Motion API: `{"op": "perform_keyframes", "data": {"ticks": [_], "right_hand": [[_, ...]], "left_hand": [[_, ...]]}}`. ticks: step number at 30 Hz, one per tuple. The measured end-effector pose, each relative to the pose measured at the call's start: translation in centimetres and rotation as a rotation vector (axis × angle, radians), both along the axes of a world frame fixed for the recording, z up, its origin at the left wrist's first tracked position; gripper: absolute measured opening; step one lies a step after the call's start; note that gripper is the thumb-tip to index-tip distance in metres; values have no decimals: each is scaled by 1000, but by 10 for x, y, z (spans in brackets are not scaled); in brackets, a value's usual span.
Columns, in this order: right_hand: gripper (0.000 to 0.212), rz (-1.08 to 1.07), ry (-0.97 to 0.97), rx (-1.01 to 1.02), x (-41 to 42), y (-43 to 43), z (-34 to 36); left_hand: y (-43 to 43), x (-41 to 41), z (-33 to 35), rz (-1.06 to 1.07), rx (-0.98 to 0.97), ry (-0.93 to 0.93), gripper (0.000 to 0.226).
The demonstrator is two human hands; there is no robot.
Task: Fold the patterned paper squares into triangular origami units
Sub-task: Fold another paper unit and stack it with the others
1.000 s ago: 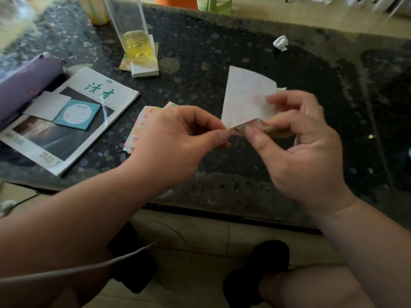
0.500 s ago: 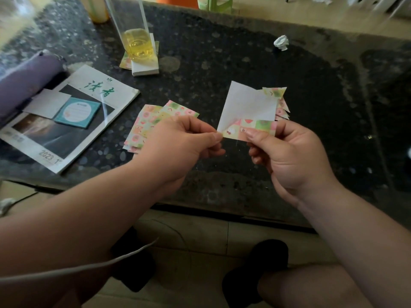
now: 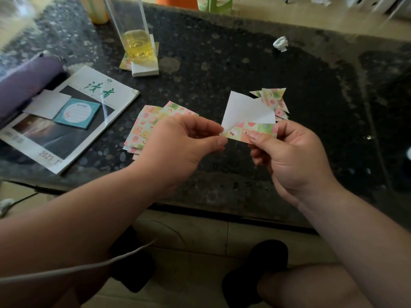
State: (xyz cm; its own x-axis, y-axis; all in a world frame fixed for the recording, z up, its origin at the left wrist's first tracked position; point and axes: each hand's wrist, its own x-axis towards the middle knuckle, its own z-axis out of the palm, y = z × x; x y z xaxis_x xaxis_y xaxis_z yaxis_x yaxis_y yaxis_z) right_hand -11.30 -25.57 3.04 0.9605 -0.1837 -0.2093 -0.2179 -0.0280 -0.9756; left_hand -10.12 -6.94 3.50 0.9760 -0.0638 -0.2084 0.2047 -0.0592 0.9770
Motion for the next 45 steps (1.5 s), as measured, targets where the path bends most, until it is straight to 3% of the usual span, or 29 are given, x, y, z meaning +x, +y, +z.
{"op": "perform_keyframes", "data": {"ticks": [10,18,21,25,31,34,41,45], "right_hand": [[15,13,-50,-11,-1,-1,-2],[20,25,-84,-15,1,-2,-7],[18,53,-136,-60,1,-5,-10],[23,180,-300,-155,-1,-12,-6],[7,355,-465,-344,-4,-21,7],[15,395,-503,-368,-4,-25,6],[16,398,-506,-328,-5,-24,10],[12,353,-509,-298,-5,-21,13]], "left_hand": [[-1,0,-1,26,-42,15,8],[-1,1,-2,-6,-3,51,21],[2,1,-1,-53,31,68,16],[6,2,3,-168,179,-22,27],[12,3,12,-176,380,-159,14],[15,2,13,-184,516,-294,18],[25,1,14,-129,594,-633,17],[25,0,16,-114,576,-677,19]]}}
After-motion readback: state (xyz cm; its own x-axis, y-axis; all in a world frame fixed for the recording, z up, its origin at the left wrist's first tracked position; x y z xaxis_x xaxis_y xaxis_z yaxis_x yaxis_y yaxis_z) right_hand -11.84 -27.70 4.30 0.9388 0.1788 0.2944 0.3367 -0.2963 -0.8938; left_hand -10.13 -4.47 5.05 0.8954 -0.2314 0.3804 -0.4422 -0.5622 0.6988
